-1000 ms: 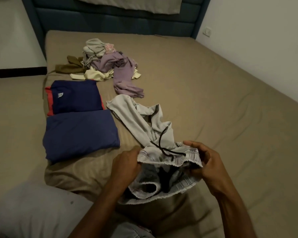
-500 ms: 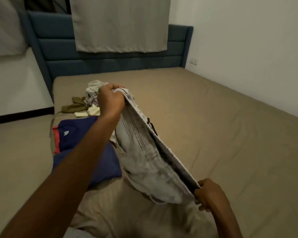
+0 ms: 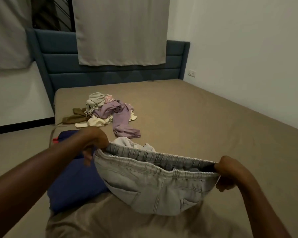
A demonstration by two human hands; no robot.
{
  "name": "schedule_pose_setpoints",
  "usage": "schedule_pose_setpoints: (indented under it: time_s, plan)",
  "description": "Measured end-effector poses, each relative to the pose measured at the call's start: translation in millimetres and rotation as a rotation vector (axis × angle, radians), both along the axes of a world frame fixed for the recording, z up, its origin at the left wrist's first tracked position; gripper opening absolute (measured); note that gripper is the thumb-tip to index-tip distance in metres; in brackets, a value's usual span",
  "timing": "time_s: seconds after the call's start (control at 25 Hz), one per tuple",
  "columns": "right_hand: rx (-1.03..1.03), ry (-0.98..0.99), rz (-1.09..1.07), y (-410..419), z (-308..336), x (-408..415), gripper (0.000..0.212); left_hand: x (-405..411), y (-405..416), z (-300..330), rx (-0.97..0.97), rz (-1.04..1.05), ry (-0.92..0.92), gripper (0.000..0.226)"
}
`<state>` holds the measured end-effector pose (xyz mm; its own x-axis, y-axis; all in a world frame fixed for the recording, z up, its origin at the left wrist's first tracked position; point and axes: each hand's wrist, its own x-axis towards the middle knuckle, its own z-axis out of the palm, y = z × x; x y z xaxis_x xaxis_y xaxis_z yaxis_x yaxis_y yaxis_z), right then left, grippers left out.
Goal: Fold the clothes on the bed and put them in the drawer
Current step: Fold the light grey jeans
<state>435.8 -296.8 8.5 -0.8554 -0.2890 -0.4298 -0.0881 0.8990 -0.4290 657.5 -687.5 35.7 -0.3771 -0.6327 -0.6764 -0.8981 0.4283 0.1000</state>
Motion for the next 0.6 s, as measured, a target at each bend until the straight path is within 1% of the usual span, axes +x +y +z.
schedule_pose_setpoints:
  time_s: [0.04, 0.08, 0.12, 0.16, 0.24, 0.28, 0.32, 0.36, 0.4, 0.44, 0.48, 0.56, 0.6]
  plan:
    - [0.007, 0.010, 0.054, -6, -7, -4, 0.025, -3, 0, -13, 0.097, 0.043, 0.029, 0.035]
    - [-0.043, 0.027, 0.106, -11, -17, -8, 0.030, -8, 2, -23, 0.124, 0.086, 0.104, 0.026]
    - [-0.128, 0.043, 0.139, -15, -30, -13, 0.039, -12, 4, -29, 0.123, 0.153, 0.195, 0.014]
    - [-0.236, 0.053, 0.134, -18, -44, -22, 0.043, -16, 2, -34, 0.106, 0.229, 0.303, 0.010]
    - [-0.448, -0.005, 0.034, -19, -60, -36, 0.032, -28, -4, -37, 0.098, 0.333, 0.470, 0.013]
    - [-0.529, -0.066, -0.017, -18, -62, -42, 0.027, -32, -7, -37, 0.087, 0.344, 0.509, 0.015]
    - [-0.594, -0.129, -0.053, -17, -62, -49, 0.027, -36, -13, -38, 0.052, 0.328, 0.525, 0.017]
    - [-0.614, -0.166, -0.064, -17, -61, -56, 0.030, -41, -19, -39, 0.002, 0.302, 0.534, 0.018]
    - [-0.606, -0.185, -0.067, -17, -59, -63, 0.032, -45, -24, -39, -0.056, 0.258, 0.519, 0.015]
    - [-0.532, -0.166, -0.065, -20, -55, -68, 0.029, -51, -31, -38, -0.103, 0.180, 0.501, 0.010]
    - [-0.413, -0.133, -0.056, -23, -51, -71, 0.025, -55, -35, -35, -0.163, 0.064, 0.485, 0.007]
    - [-0.120, -0.109, 0.024, -32, -49, -79, 0.020, -68, -42, -33, -0.276, -0.114, 0.365, 0.018]
    - [0.011, -0.137, 0.092, -37, -50, -81, 0.020, -74, -45, -34, -0.302, -0.143, 0.305, 0.018]
